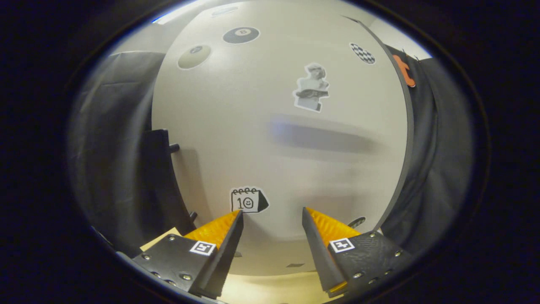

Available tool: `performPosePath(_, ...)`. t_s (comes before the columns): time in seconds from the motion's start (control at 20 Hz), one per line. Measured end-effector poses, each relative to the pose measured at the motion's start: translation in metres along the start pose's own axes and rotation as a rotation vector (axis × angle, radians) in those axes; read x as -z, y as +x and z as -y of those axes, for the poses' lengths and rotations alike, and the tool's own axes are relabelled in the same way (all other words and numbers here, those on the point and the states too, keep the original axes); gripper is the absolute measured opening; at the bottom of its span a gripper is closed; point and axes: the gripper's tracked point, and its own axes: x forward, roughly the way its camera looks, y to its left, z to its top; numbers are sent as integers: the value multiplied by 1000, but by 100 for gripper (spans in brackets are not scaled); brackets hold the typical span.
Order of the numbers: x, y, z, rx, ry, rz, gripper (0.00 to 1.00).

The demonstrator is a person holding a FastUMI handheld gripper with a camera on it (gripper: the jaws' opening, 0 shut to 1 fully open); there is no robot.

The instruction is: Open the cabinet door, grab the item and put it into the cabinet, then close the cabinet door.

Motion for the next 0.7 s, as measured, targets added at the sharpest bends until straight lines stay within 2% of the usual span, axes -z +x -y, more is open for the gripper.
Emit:
performPosePath(0.45, 0, -1, -2, 22, -62, 5, 83)
performPosePath(0.7, 0, -6, -2, 15, -49, 1, 83)
